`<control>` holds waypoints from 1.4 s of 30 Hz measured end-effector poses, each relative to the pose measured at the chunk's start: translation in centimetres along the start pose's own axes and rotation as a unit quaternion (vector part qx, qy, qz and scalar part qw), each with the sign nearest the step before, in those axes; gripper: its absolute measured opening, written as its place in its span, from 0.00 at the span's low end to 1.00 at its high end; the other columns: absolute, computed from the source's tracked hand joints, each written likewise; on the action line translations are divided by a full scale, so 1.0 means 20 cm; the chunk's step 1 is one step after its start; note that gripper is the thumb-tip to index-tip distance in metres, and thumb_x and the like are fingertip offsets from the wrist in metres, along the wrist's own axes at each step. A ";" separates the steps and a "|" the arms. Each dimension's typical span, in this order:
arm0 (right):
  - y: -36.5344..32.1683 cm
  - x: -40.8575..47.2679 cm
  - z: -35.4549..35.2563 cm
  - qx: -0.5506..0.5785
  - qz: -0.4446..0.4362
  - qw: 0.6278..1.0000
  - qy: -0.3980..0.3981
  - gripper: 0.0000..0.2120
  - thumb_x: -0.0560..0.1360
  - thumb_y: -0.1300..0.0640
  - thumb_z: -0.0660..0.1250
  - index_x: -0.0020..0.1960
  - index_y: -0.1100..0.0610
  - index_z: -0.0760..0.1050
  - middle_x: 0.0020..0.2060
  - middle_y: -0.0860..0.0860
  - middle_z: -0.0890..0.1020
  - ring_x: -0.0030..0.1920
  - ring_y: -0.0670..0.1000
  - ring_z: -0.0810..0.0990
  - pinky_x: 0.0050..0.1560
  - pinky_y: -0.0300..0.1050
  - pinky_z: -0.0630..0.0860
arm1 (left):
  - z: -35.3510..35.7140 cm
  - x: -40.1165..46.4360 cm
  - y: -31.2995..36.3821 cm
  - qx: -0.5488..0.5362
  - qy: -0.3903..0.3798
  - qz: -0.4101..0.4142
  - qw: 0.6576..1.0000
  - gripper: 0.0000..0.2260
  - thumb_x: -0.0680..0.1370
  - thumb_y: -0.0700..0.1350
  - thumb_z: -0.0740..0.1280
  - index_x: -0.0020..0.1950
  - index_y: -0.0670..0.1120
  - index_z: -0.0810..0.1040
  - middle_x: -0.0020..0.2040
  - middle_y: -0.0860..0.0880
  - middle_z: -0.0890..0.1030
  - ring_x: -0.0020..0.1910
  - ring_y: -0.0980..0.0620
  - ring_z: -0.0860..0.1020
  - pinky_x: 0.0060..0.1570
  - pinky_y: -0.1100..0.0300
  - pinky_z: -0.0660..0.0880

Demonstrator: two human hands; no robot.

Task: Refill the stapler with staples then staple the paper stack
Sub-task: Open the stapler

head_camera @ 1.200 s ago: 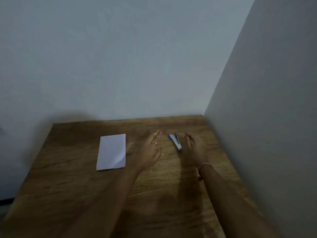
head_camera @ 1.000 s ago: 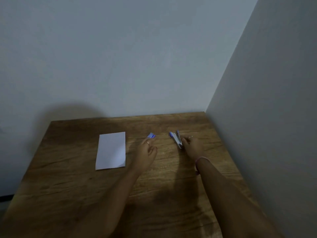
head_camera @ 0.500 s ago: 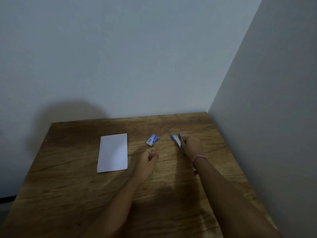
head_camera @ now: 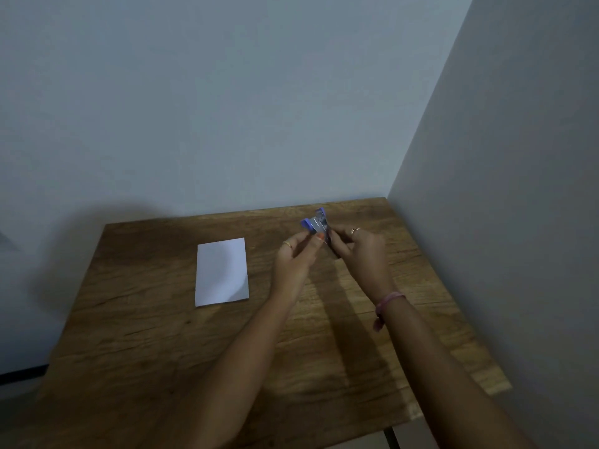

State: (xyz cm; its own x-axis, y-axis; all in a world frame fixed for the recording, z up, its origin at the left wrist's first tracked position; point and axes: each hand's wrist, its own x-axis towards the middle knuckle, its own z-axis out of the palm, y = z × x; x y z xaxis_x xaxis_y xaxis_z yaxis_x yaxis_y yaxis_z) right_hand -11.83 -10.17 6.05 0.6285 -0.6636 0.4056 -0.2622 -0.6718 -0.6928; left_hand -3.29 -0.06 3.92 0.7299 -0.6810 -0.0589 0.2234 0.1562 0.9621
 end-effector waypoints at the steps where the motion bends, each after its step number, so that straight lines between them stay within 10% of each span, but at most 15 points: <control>1: -0.02 -0.02 -0.01 0.005 -0.014 1.000 0.001 0.07 0.75 0.56 0.68 0.51 0.54 0.83 0.35 0.44 0.84 0.36 0.41 0.81 0.38 0.27 0.73 | 0.00 -0.02 0.02 -0.010 -0.004 0.012 1.000 0.04 0.77 0.47 0.69 0.51 0.54 0.81 0.48 0.57 0.85 0.52 0.58 0.82 0.50 0.64 0.77; 10: -0.10 -0.09 -0.03 0.115 0.084 0.984 0.111 0.06 0.74 0.58 0.69 0.50 0.55 0.82 0.35 0.45 0.84 0.39 0.41 0.83 0.41 0.35 0.78 | 0.00 -0.07 0.04 -0.049 0.056 0.015 0.997 0.08 0.78 0.45 0.67 0.56 0.51 0.78 0.53 0.52 0.83 0.56 0.54 0.81 0.56 0.58 0.77; 14: -0.13 -0.08 -0.05 0.448 0.291 0.831 0.156 0.09 0.72 0.65 0.69 0.52 0.61 0.76 0.36 0.53 0.84 0.36 0.49 0.84 0.35 0.40 0.80 | 0.00 -0.09 0.10 -0.190 0.054 0.023 0.980 0.07 0.79 0.37 0.64 0.56 0.42 0.77 0.51 0.50 0.83 0.52 0.57 0.82 0.49 0.66 0.78; 20: -0.10 -0.14 -0.09 0.610 0.410 0.678 -0.023 0.03 0.75 0.67 0.65 0.43 0.63 0.77 0.40 0.57 0.84 0.38 0.50 0.85 0.36 0.40 0.82 | -0.05 -0.10 0.15 -0.314 0.076 -0.018 0.946 0.08 0.80 0.36 0.61 0.56 0.40 0.77 0.53 0.45 0.81 0.59 0.49 0.78 0.61 0.59 0.75; 24: -0.09 -0.14 -0.10 0.374 0.375 0.845 -0.074 0.17 0.73 0.62 0.70 0.60 0.58 0.73 0.50 0.55 0.81 0.49 0.52 0.82 0.44 0.45 0.80 | -0.09 -0.12 0.13 -0.307 0.088 -0.031 0.947 0.12 0.80 0.36 0.61 0.63 0.37 0.73 0.60 0.42 0.78 0.60 0.49 0.77 0.57 0.60 0.77; 28: -0.17 -0.09 -0.11 0.171 0.153 0.973 -0.019 0.13 0.73 0.56 0.71 0.57 0.51 0.78 0.56 0.53 0.79 0.56 0.49 0.78 0.55 0.47 0.77 | -0.11 -0.13 0.12 -0.257 0.065 -0.020 0.964 0.11 0.80 0.37 0.63 0.61 0.40 0.75 0.56 0.46 0.81 0.61 0.50 0.77 0.54 0.64 0.78; 34: -0.29 -0.02 -0.05 0.115 0.006 0.988 -0.104 0.10 0.74 0.56 0.70 0.54 0.53 0.82 0.43 0.48 0.82 0.41 0.38 0.80 0.43 0.29 0.75 | -0.09 -0.16 0.12 -0.175 -0.015 -0.011 0.984 0.09 0.80 0.38 0.62 0.57 0.45 0.78 0.50 0.53 0.84 0.52 0.58 0.82 0.50 0.66 0.78; 42: -0.28 0.03 -0.07 0.143 -0.015 0.972 -0.187 0.03 0.73 0.58 0.71 0.44 0.52 0.83 0.35 0.46 0.84 0.35 0.39 0.80 0.38 0.33 0.76 | -0.13 -0.16 0.14 -0.124 -0.022 -0.033 0.991 0.08 0.79 0.46 0.65 0.56 0.50 0.80 0.50 0.52 0.85 0.54 0.56 0.82 0.50 0.65 0.77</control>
State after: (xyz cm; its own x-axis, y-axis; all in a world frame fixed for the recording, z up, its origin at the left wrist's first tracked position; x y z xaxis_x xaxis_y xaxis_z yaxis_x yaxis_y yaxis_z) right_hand -11.05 -7.28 10.95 0.8686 -0.4435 0.2208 -0.0591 -0.5352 -0.8427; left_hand -3.33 4.34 6.19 0.6801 -0.7258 -0.1033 0.4268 0.2775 0.8607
